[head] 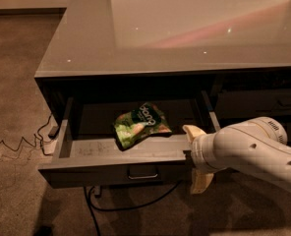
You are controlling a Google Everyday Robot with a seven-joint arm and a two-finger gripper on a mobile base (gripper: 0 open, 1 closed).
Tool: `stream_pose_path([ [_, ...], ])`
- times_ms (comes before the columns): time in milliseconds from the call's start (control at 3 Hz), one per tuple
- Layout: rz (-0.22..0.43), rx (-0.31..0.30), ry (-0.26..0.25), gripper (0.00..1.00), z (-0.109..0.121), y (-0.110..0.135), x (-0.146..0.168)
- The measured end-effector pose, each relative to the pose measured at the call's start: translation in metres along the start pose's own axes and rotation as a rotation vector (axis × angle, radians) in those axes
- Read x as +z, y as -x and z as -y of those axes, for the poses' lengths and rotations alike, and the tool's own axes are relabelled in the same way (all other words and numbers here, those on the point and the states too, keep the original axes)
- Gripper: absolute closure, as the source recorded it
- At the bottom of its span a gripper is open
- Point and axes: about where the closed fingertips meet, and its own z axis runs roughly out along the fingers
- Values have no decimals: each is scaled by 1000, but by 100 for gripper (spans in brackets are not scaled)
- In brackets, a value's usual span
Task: Open top drawer
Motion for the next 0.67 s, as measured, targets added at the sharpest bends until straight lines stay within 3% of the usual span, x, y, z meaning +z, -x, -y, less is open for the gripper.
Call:
stream_pose_path([
  [333,47,4,-30,0,9,1,-3],
  [667,176,72,-112,0,36,2,-16],
])
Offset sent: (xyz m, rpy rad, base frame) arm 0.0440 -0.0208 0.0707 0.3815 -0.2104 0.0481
